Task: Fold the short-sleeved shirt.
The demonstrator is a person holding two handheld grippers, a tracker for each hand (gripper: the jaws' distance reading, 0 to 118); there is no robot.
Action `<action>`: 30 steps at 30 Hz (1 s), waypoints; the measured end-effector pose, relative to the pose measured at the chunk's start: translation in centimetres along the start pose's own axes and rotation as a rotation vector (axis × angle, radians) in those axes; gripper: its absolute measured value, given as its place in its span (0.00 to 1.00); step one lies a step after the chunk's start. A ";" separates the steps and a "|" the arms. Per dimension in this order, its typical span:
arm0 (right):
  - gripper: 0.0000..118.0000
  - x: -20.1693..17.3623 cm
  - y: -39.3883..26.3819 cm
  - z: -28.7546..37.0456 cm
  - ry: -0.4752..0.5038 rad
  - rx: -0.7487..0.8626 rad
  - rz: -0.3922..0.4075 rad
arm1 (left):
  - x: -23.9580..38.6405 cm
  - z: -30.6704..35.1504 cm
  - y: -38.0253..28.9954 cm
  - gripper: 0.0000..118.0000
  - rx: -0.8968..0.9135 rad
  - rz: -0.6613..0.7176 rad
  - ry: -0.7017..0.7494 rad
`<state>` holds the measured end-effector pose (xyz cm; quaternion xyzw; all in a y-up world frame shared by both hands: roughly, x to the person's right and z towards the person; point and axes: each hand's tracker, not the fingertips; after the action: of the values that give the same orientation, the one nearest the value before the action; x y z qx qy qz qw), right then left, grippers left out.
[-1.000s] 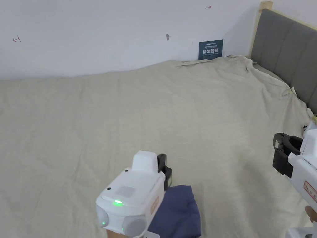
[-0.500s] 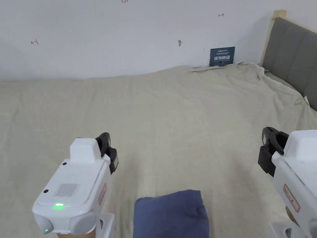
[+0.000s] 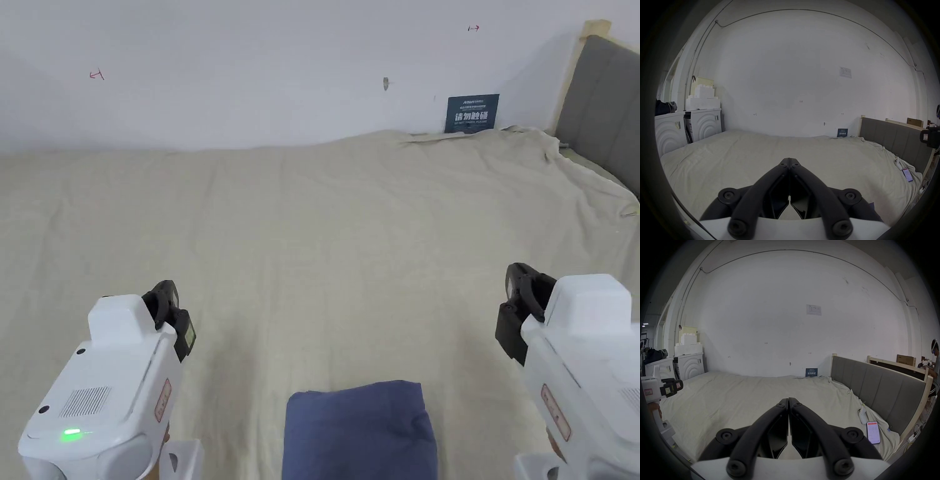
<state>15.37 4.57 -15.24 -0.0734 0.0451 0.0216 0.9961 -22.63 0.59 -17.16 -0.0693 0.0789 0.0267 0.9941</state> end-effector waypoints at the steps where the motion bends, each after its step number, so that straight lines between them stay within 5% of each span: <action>1: 0.00 -0.4 -0.3 -0.1 0.006 -0.010 -0.003 | -0.1 0.0 -0.1 0.00 -0.005 0.001 -0.003; 13: 0.00 -6.3 -9.7 -2.9 0.117 -0.254 -0.044 | -0.5 -0.1 -2.6 0.00 -0.093 0.007 -0.025; 30: 0.00 -8.3 -20.5 -7.2 0.063 -0.491 -0.035 | -0.6 -0.6 -7.9 0.00 -0.346 0.082 -0.125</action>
<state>7.46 -17.06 -18.63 -0.3144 0.0683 0.0121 0.9467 -22.85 -7.33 -16.63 -0.2342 0.0140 0.0845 0.9684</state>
